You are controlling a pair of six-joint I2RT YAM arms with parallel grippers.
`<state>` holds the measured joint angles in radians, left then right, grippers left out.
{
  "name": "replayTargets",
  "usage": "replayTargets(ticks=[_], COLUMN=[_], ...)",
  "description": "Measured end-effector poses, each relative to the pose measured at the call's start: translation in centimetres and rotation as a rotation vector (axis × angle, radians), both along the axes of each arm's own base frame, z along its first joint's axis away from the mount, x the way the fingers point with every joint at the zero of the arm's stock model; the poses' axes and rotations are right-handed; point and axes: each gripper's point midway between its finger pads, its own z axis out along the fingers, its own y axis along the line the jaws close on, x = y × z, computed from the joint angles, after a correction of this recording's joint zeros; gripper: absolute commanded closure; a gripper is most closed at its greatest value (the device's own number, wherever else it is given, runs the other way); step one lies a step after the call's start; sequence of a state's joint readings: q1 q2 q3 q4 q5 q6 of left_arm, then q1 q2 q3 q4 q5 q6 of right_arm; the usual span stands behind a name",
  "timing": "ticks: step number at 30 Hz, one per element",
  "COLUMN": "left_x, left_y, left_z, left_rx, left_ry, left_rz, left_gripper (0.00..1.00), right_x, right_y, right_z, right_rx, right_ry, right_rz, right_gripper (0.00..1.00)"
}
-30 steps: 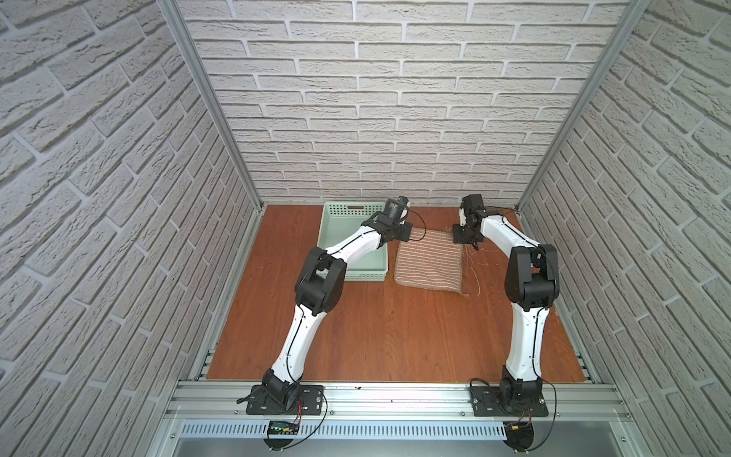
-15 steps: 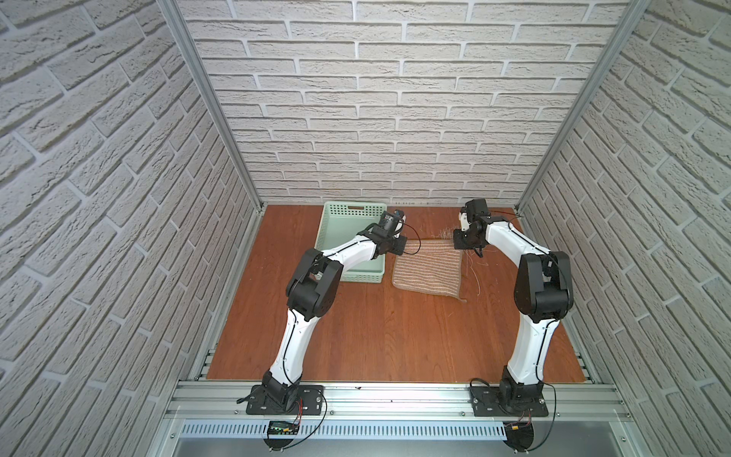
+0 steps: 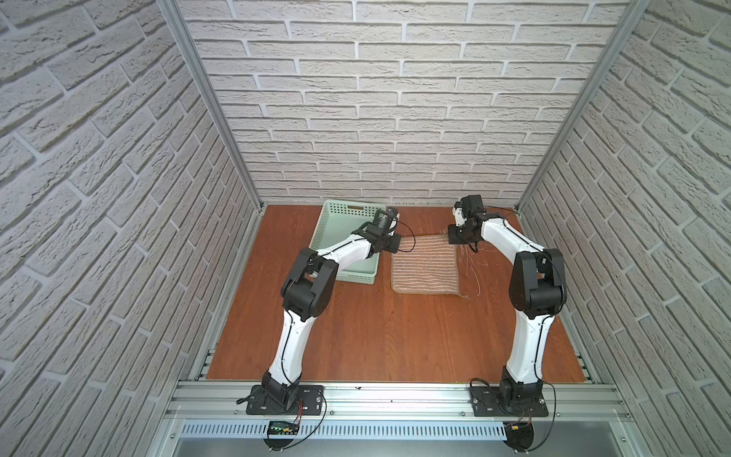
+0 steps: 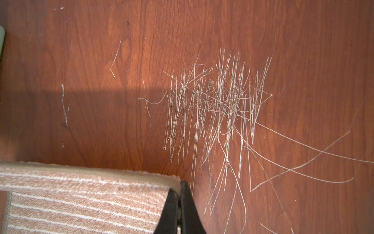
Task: Fold the square dishcloth
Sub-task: Fold the cleaning item at the center of the board.
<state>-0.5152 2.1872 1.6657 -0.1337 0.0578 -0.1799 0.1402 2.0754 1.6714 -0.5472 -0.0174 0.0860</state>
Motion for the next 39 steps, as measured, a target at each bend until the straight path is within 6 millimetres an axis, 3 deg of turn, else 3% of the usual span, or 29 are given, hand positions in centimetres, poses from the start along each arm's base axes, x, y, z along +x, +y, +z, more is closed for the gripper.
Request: replayTargets(ticks=[3, 8, 16, 26, 39], left_x=[-0.4, -2.0, -4.6, -7.6, -8.9], left_y=[-0.1, -0.3, -0.5, -0.9, -1.2], left_z=[0.1, 0.4, 1.4, -0.4, -0.7], left_rx=[-0.007, -0.017, -0.04, -0.019, 0.015], left_ry=[-0.003, -0.015, -0.042, -0.023, -0.045], left_rz=[-0.012, -0.044, -0.073, -0.068, -0.045], left_gripper=[1.0, 1.0, 1.0, 1.0, 0.99], right_x=[-0.2, -2.6, -5.7, -9.3, -12.3], right_y=[-0.1, -0.3, -0.6, -0.9, -0.9], right_z=[-0.2, -1.0, 0.6, -0.4, -1.3], right_rx=[-0.007, -0.018, -0.021, -0.014, -0.006], right_ry=[0.0, 0.029, -0.004, 0.019, 0.03], right_rz=[0.004, 0.005, -0.003, -0.037, -0.077], right_gripper=[0.96, 0.96, 0.94, 0.94, 0.94])
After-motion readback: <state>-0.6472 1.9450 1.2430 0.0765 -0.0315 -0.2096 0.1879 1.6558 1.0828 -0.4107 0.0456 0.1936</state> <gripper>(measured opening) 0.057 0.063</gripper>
